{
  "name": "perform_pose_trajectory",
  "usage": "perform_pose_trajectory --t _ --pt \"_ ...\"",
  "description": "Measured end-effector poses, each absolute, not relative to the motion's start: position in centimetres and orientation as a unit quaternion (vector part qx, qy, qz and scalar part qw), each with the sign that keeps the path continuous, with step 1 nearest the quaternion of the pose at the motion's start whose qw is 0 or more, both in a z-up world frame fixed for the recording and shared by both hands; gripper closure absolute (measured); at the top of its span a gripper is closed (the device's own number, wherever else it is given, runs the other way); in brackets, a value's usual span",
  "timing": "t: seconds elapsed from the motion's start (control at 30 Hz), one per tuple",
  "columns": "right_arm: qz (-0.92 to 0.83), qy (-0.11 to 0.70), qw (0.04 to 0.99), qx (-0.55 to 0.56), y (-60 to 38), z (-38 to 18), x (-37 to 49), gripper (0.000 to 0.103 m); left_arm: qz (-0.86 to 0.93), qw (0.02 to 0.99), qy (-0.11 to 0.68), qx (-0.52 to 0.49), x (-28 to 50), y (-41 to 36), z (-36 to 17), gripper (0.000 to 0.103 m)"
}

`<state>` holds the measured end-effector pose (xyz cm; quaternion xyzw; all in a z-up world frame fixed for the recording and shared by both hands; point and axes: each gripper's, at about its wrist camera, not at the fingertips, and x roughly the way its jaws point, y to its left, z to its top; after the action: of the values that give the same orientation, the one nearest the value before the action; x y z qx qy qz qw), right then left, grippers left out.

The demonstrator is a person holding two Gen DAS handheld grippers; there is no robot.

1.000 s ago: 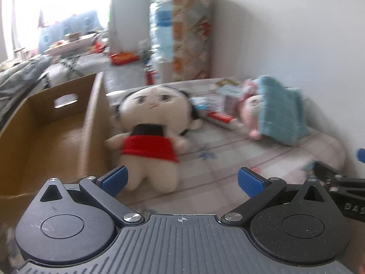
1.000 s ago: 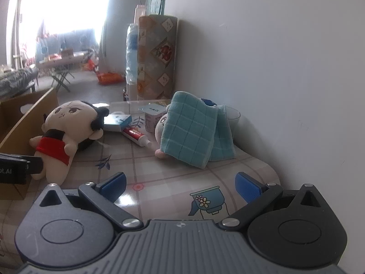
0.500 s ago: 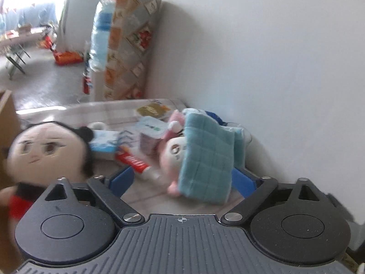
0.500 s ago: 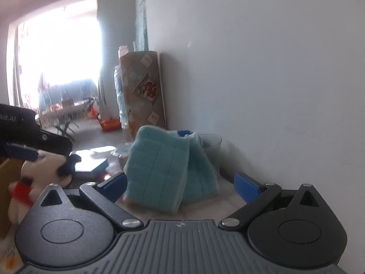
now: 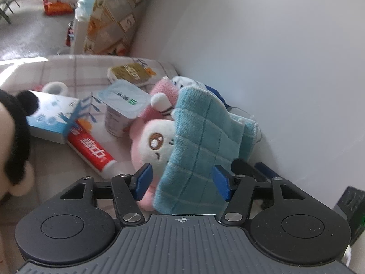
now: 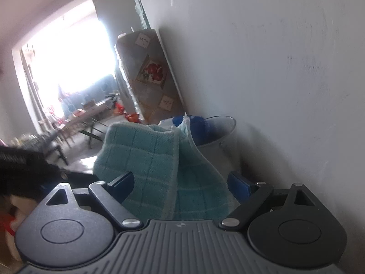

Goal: Organize soft objects
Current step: 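Reach both tools to the teal towel and close both on its edge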

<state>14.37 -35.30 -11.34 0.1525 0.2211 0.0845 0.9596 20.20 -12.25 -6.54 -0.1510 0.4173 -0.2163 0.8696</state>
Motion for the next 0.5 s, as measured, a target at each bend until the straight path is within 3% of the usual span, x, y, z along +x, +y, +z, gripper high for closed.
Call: perform_pose_trajectory --t 0.23,0.43,0.5 --pt "0.098 0.249 0.954 0.134 -35.4 -10.8 16.1 0.014 -0.208 0.866 0.427 -0.155 21.0 -12.7 -7.3 0.074" --pt "0.120 0.278 0.943 0.139 -35.0 -10.7 16.2 0.058 -0.218 0.862 0.429 -0.159 20.8 -13.0 -7.3 0.095" --pt "0.119 0.277 0.943 0.139 -34.8 -10.4 15.5 0.082 -0.220 0.864 0.425 -0.154 20.2 -13.3 -7.0 0.097"
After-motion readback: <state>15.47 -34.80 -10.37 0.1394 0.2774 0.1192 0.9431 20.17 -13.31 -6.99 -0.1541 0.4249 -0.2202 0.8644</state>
